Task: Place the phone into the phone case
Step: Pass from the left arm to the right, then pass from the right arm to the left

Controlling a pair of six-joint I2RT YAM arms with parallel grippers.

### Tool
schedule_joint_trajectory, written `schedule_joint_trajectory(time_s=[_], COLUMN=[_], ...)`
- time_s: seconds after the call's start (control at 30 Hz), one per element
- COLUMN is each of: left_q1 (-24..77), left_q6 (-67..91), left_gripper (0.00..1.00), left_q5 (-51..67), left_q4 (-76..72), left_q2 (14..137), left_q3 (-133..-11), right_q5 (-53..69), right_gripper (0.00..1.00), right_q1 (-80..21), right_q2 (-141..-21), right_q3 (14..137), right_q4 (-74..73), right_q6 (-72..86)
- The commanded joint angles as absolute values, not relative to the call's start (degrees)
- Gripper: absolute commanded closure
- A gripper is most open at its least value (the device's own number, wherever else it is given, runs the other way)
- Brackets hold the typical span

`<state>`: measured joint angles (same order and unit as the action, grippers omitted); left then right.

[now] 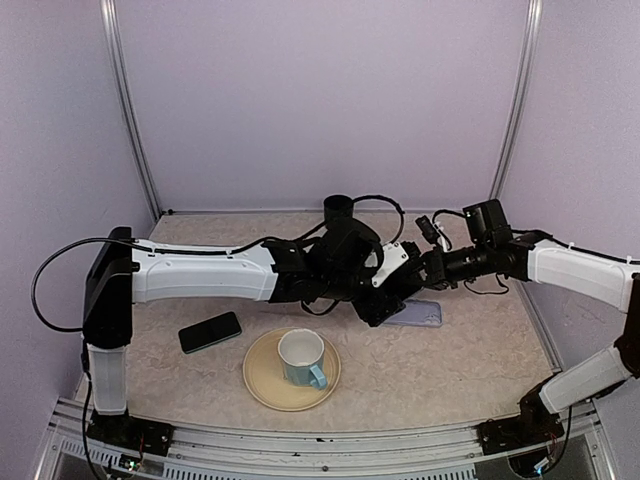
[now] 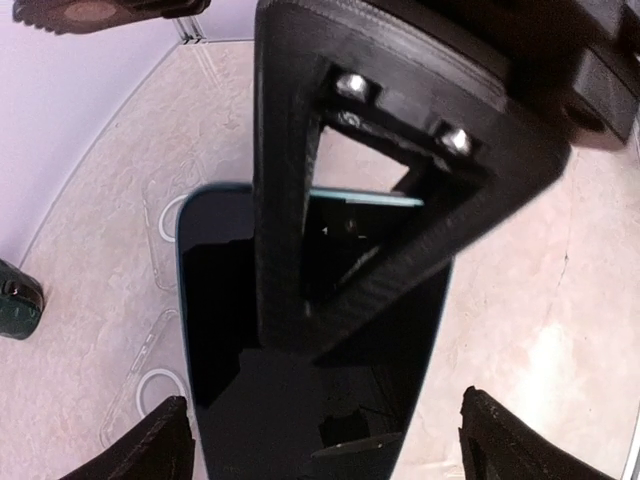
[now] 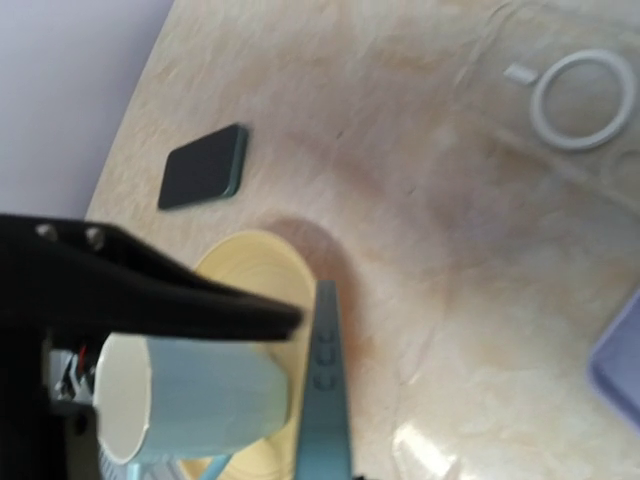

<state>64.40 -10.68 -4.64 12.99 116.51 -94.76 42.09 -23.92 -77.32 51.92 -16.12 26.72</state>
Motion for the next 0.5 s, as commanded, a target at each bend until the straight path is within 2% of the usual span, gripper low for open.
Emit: schedule_joint_trajectory(time_s=[0.0, 0.23, 0.47], left_q1=[63.2, 62.51, 61.8], left_q6=[-8.01, -6.26, -3.56], left_gripper=[0.07, 0.01, 0.01], left_q5=[-1.91, -1.04, -0.83], left_q4=[9.72, 9.45, 8.45], left_q2=[112.21, 111.32, 110.01], left_q3=[-92.94, -92.62, -91.92], right_q5=[41.2, 40.56, 40.01], right_gripper=[1.0, 1.0, 1.0], right_q1=[-22.02, -18.64, -15.66], right_q2=[-74.21, -70.75, -67.9], right_q3=[53.06, 51.57, 51.23], right_q4=[-14.17, -14.03, -14.24], right_q6=[26.19, 25.57, 24.82])
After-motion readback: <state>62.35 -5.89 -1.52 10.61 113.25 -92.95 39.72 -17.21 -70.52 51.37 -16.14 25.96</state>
